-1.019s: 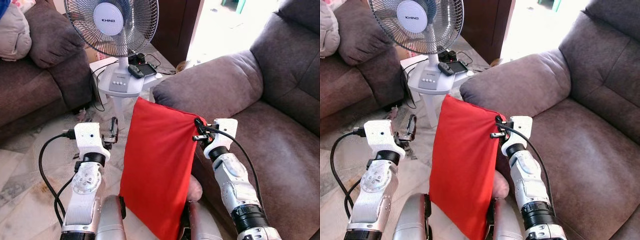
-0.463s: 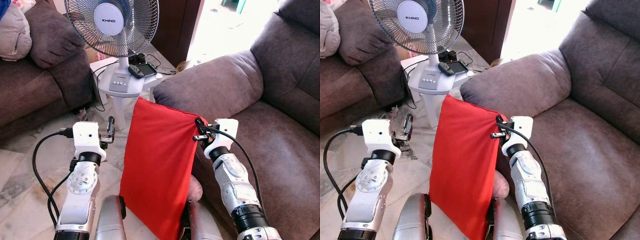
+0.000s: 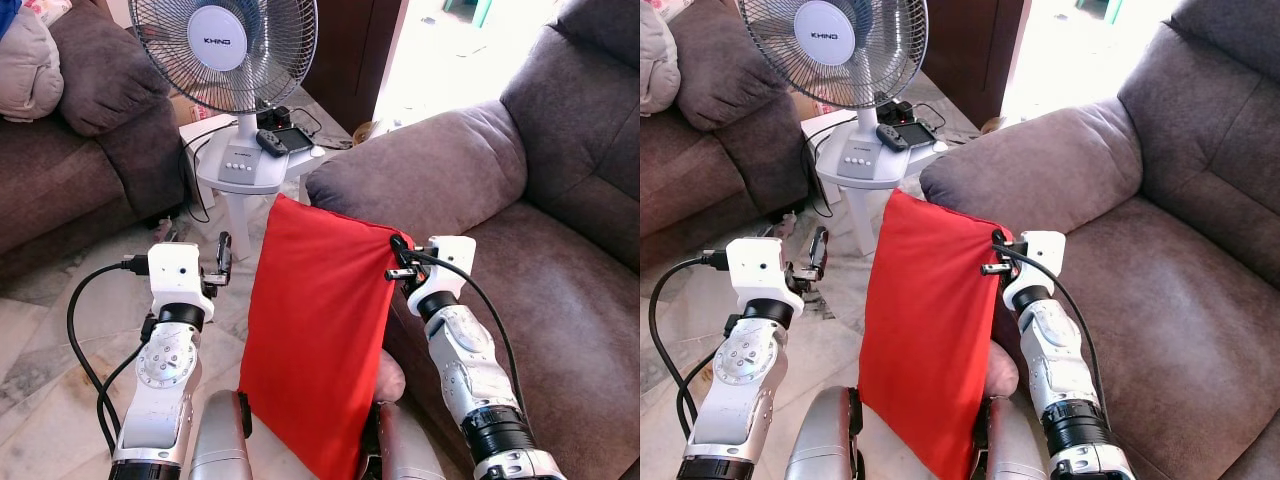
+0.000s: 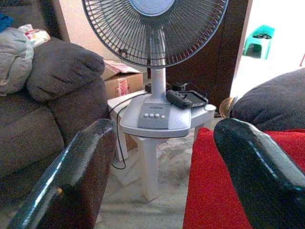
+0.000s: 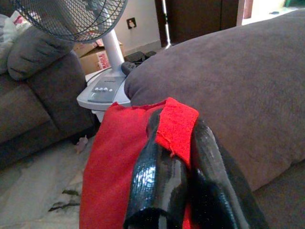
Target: Move the pillow to the sofa from floor
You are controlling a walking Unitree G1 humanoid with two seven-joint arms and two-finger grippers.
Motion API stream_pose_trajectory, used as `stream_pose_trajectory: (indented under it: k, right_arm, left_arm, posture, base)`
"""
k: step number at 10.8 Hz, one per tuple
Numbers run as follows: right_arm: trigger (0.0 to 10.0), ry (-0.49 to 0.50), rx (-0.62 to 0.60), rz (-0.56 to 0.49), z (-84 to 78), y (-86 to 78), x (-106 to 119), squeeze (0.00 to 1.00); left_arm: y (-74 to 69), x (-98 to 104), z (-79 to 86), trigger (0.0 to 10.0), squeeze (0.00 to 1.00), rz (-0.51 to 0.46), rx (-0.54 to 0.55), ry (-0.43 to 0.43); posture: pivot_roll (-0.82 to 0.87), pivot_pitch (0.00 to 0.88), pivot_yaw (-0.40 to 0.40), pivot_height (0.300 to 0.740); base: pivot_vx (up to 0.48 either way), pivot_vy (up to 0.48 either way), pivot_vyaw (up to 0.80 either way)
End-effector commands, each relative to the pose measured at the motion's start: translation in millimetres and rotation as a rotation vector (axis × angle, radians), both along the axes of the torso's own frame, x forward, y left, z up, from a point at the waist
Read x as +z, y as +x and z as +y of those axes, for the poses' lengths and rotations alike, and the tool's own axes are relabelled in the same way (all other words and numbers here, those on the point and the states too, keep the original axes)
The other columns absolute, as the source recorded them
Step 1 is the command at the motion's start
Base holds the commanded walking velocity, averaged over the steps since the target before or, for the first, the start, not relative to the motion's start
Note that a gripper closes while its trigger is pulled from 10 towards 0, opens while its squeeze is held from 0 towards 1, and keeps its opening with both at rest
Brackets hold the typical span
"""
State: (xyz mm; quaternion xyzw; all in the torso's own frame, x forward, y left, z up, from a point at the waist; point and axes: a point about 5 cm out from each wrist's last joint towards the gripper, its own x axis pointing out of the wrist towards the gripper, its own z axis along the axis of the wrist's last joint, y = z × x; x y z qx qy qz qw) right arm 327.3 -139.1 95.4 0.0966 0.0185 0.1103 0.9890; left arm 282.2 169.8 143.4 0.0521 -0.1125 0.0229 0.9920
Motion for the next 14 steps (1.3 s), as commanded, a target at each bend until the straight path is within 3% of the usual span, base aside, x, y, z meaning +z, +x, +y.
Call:
stream_pose_trajectory:
  k: [1, 7, 14]
  right_arm:
    - [10.0, 0.005, -0.052, -0.121, -10.3, 7.0, 23.9, 0.0]
    - [10.0, 0.014, -0.055, -0.128, -8.9, 7.5, 24.7, 0.0]
    - [10.0, 0.02, -0.053, -0.133, -8.5, 7.6, 25.1, 0.0]
  left_arm:
    - [-0.5, -1.2, -3.6, 10.0, 0.0, 0.004, -0.011, 0.014]
    - [-0.4, -2.1, -5.7, 10.0, 0.0, 0.01, -0.023, 0.01]
    - [-0.3, -1.6, -6.7, 10.0, 0.0, 0.008, -0.026, 0.008]
  posture:
    - [0.14, 0.079, -0.096, 0.615]
    - [0.14, 0.084, -0.096, 0.615]
    - [0.14, 0.082, -0.095, 0.704]
  base:
    - [0.0, 0.0, 0.0]
    - [0.0, 0.0, 0.0]
    - [0.0, 0.0, 0.0]
